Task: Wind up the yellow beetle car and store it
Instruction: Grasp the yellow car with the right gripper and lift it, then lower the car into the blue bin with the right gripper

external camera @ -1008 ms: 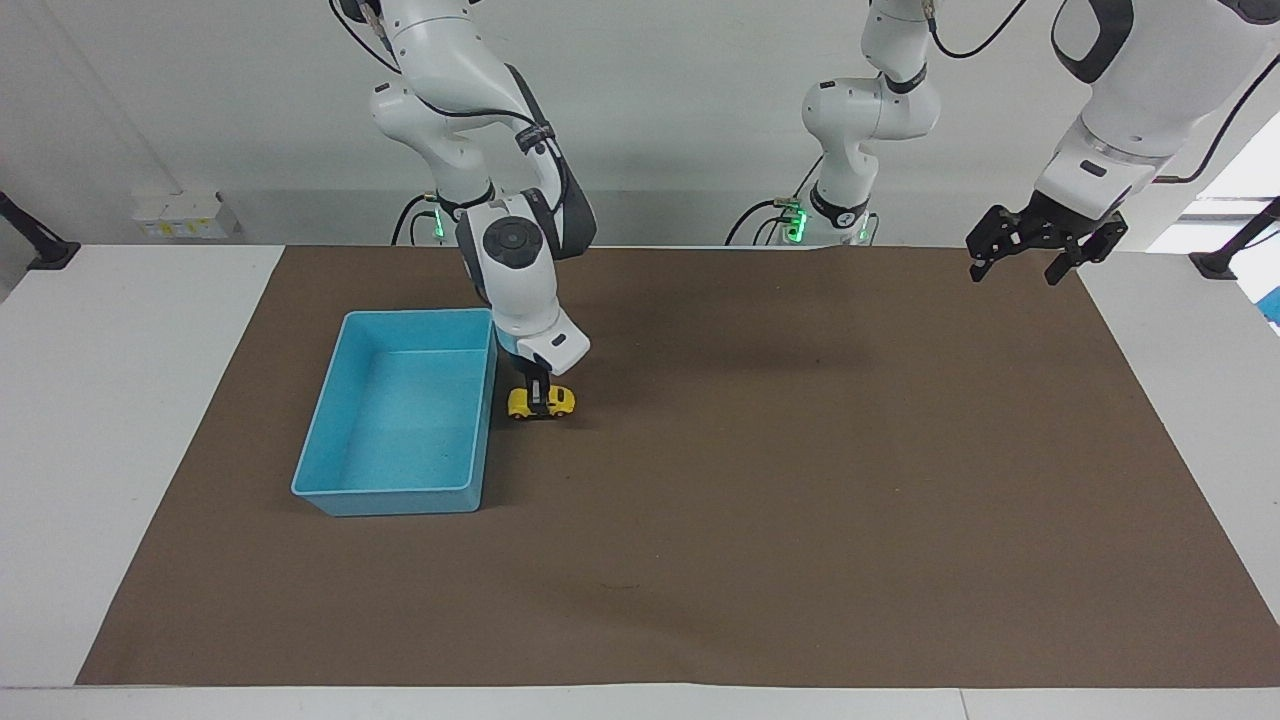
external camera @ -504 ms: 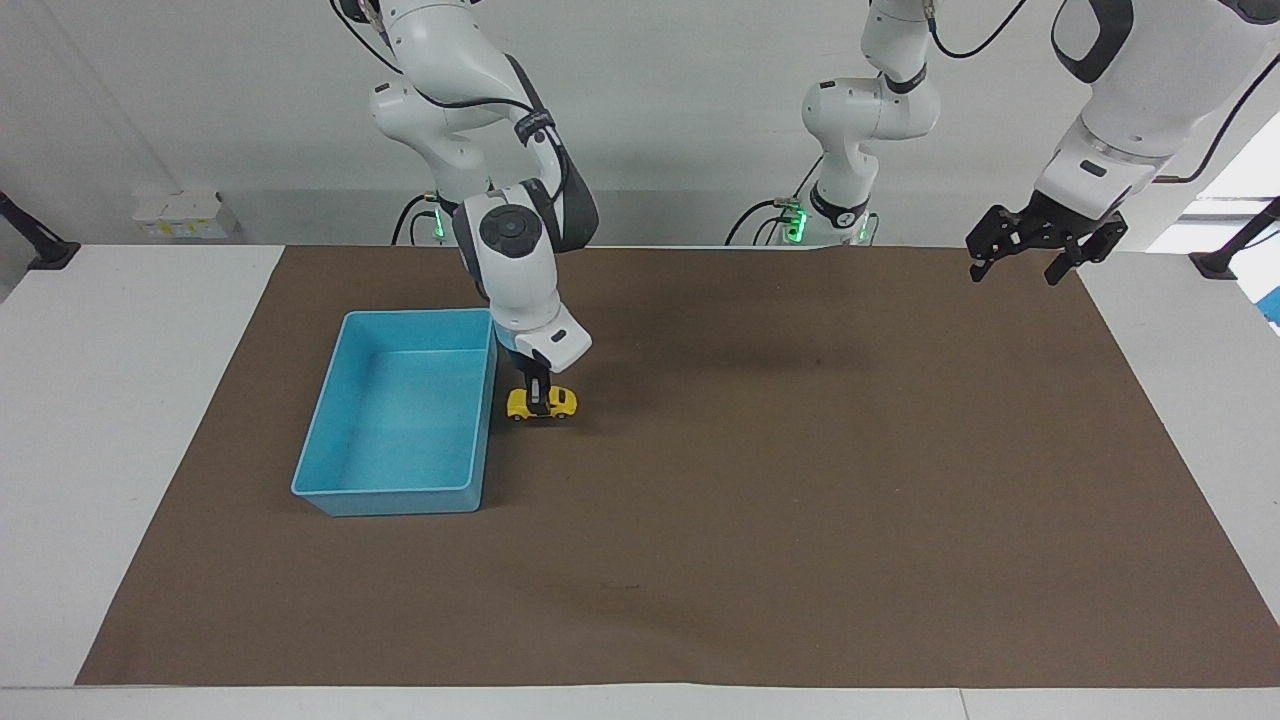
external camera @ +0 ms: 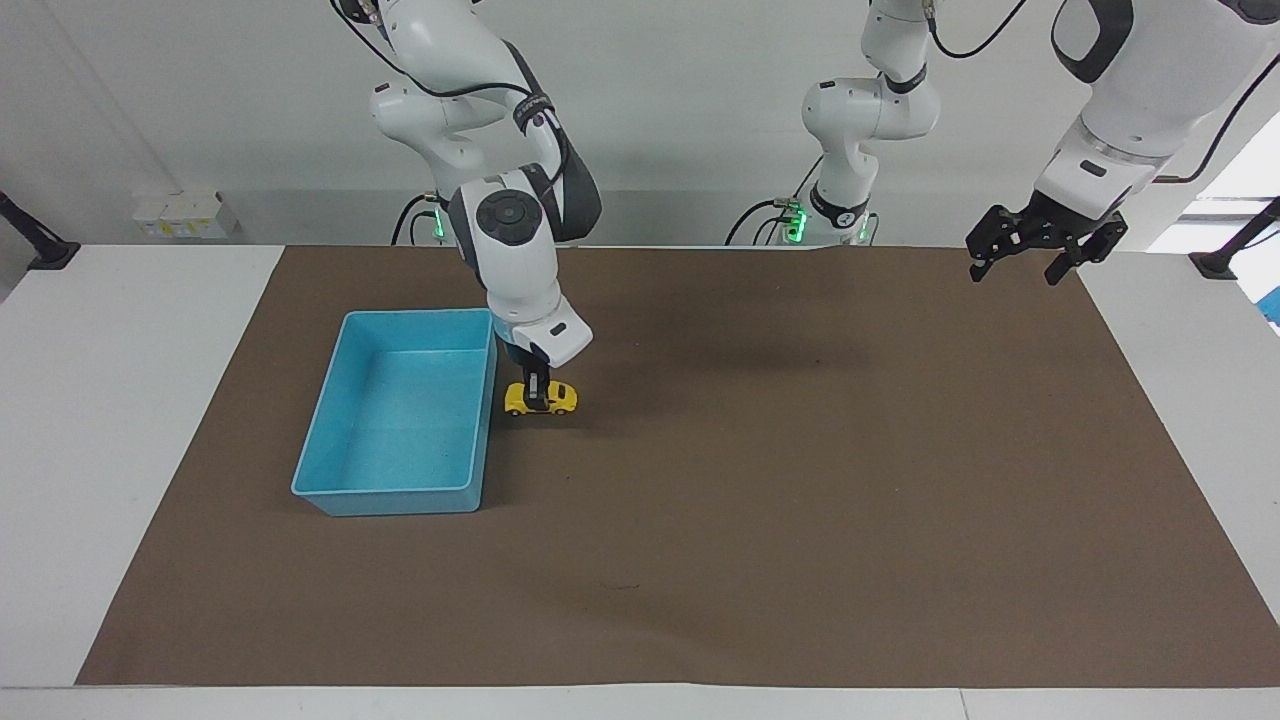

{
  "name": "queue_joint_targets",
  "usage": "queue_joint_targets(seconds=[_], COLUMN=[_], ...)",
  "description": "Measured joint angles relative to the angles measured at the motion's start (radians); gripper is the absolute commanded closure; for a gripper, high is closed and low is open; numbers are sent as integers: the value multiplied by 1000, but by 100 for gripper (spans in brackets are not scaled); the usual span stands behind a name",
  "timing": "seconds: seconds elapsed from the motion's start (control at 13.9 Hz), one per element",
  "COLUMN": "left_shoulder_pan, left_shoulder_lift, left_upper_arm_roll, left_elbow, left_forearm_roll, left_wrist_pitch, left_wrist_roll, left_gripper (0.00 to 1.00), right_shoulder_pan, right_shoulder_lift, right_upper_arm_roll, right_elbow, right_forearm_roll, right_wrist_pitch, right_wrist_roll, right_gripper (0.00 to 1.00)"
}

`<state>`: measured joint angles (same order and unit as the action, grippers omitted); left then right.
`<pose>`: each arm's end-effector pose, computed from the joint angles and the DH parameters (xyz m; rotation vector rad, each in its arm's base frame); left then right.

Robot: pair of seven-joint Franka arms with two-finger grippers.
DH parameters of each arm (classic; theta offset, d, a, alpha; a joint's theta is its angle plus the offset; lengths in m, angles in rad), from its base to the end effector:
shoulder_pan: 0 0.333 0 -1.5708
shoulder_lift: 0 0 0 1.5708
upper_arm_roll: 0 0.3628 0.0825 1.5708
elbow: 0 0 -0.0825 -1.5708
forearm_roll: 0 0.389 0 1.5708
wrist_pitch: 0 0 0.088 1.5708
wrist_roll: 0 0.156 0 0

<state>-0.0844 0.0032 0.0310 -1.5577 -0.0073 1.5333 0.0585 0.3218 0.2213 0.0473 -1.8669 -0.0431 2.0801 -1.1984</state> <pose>0.5546 -0.0308 0.6235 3.1291 -0.1755 -0.0432 0.5856 0.2208 0.3916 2.1874 2.2244 -0.0282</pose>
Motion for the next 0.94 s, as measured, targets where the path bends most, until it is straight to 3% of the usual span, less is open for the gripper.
queue_joint_targets(seconds=[0.22, 0.5, 0.72, 0.94], left_shoulder_pan=[0, 0, 0, 0], left_shoulder_lift=[0, 0, 0, 0], left_upper_arm_roll=[0, 0, 0, 0], left_elbow=[0, 0, 0, 0], left_forearm_roll=[0, 0, 0, 0], left_wrist_pitch=[0, 0, 0, 0], left_wrist_roll=[0, 0, 0, 0], left_gripper=[0, 0, 0, 0], right_shoulder_pan=[-14, -127, -227, -252], right_shoulder_lift=[-17, -66, -72, -90], right_upper_arm_roll=[-9, -20, -23, -24], right_elbow=[59, 66, 45, -19], right_forearm_roll=[0, 0, 0, -3], right_wrist_pitch=[-98, -173, -183, -144], right_wrist_roll=[2, -113, -262, -309], right_gripper=[100, 100, 100, 100])
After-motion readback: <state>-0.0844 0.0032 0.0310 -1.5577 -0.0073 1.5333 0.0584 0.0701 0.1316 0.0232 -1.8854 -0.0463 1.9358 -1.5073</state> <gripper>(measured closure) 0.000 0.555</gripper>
